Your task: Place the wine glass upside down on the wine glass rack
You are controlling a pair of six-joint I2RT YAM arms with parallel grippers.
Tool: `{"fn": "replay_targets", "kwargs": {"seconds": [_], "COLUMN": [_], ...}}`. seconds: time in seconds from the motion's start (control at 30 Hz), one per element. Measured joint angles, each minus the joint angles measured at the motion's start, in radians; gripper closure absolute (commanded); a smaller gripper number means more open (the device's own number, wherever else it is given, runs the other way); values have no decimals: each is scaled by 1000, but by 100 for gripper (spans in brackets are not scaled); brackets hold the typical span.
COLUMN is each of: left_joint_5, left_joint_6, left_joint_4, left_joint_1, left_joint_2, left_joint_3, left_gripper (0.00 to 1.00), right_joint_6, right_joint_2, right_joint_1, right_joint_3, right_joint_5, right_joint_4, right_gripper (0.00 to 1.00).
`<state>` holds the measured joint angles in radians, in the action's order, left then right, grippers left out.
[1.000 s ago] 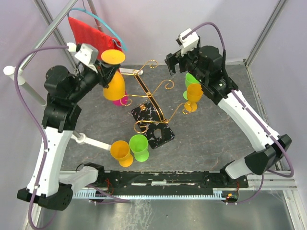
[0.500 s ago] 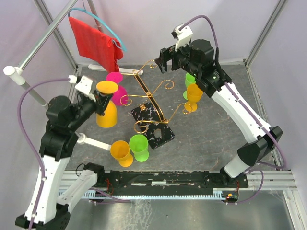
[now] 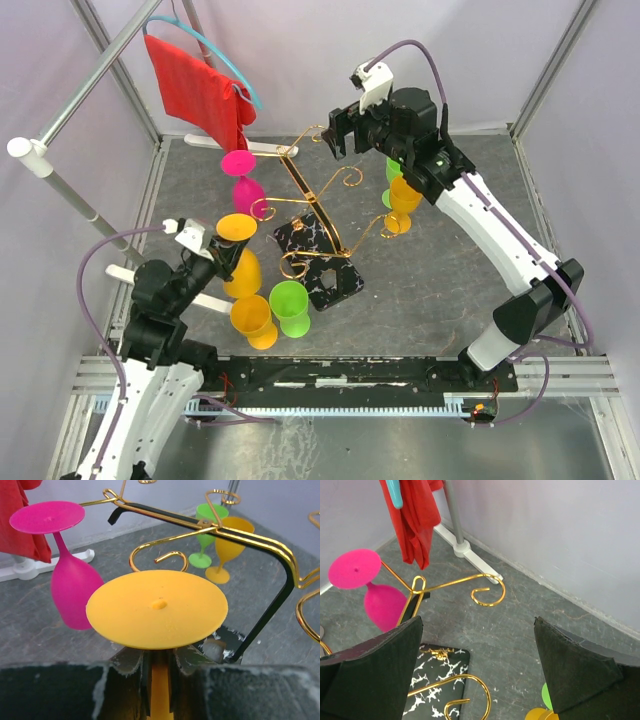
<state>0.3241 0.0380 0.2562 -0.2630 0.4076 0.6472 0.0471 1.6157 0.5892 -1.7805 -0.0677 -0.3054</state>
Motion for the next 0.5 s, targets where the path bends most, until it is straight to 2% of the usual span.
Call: {"fn": "replay_targets", "kwargs": {"seconds": [0.17, 0.5], "left_joint_5": [5, 26], "left_joint_6": [50, 80], "left_joint_4": [-188, -448], "left_joint_1": [0, 0], "left_joint_2": [-54, -48], "left_joint_3": [-141, -296], "left_gripper": [97, 97], "right_joint_6": [-27, -80], "right_joint_2": [-1, -15], "right_joint_1": [0, 0], "right_joint_3": [50, 108], "right_joint_5": [0, 16], "right_joint_4": [10, 45], "right_gripper": [0, 0]}}
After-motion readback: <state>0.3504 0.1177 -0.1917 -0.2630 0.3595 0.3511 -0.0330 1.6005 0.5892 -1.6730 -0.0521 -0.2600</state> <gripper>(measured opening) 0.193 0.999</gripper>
